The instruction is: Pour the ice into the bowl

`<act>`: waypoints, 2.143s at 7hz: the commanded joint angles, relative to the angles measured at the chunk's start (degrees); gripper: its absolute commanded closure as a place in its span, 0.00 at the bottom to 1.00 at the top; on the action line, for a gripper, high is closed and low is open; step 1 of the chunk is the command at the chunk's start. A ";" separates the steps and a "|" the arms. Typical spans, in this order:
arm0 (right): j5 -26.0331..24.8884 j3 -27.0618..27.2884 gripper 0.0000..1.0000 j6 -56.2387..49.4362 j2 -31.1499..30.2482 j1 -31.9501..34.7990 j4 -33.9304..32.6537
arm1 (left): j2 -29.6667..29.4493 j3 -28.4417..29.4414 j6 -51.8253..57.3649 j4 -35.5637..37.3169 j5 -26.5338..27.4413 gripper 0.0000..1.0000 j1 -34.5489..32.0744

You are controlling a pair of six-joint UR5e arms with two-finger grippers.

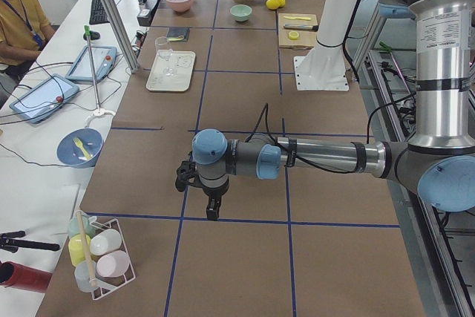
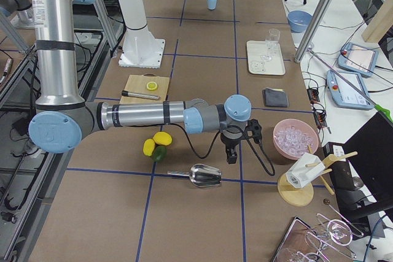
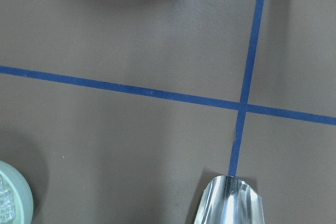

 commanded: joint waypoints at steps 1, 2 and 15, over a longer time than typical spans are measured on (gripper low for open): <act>-0.12 -0.13 0.00 0.29 0.42 -0.03 0.04 | -1.03 0.07 -0.03 -0.15 -0.11 0.00 0.02; -0.21 -0.31 0.00 0.38 0.33 -0.03 0.04 | -1.74 -0.36 -0.03 0.02 -0.11 0.00 0.02; -0.21 -0.66 0.00 -0.49 0.33 -0.29 0.40 | -5.35 2.71 -0.03 -0.16 -0.02 0.00 0.11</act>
